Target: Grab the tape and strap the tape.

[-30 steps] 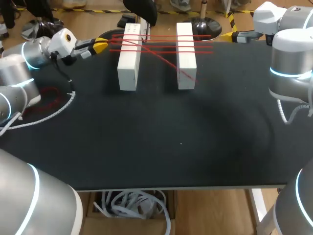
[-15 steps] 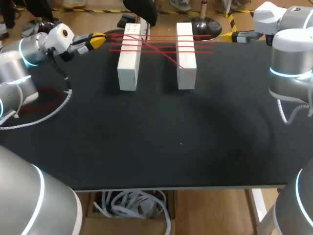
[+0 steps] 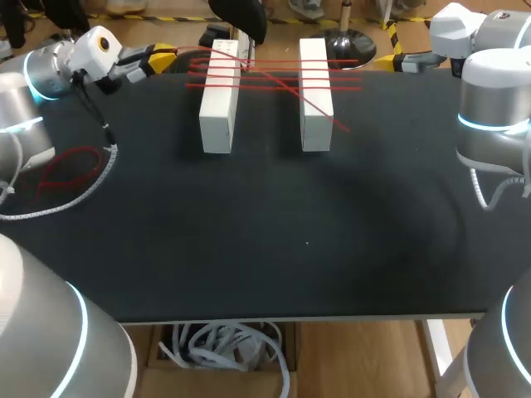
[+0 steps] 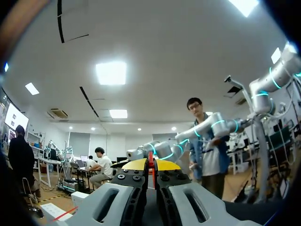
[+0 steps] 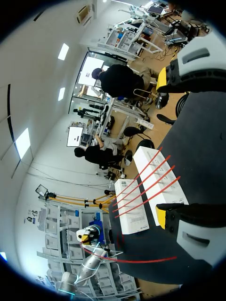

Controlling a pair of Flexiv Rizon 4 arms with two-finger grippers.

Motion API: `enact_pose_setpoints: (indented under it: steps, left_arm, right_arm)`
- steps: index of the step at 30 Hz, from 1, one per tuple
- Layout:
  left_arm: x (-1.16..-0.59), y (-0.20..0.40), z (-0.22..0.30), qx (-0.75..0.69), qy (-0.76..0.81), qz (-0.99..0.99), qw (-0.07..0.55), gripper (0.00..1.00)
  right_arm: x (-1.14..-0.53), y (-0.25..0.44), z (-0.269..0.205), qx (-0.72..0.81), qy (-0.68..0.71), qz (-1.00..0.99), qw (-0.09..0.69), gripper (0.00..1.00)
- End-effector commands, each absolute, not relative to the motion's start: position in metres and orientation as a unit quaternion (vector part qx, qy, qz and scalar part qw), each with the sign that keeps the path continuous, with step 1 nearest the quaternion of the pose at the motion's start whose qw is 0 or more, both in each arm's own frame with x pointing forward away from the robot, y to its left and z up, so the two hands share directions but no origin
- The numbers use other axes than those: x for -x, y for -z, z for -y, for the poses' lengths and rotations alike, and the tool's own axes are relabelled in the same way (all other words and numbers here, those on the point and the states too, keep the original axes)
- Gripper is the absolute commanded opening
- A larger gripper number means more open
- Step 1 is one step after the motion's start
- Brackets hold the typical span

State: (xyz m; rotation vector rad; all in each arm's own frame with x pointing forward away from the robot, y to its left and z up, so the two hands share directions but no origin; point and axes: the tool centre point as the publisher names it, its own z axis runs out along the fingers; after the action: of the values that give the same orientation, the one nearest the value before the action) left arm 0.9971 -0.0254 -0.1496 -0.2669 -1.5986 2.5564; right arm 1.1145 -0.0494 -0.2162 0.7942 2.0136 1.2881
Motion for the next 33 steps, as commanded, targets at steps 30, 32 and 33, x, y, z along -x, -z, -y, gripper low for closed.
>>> enact_pose_setpoints:
  steps: [30,32,33]
  left_arm:
    - [-0.926,0.131,0.029,-0.101,-0.835,0.537,-0.073,0.00]
    - [-0.926,0.132,0.029,-0.091,-0.837,0.536,-0.069,0.00]
    - [-0.926,0.132,0.029,-0.086,-0.836,0.538,-0.066,0.00]
  right_arm:
    - [-1.115,0.216,0.050,-0.300,-0.487,-0.761,0.306,1.00]
    - [-1.115,0.216,0.050,-0.300,-0.487,-0.761,0.306,1.00]
    - [-1.115,0.216,0.050,-0.300,-0.487,-0.761,0.306,1.00]
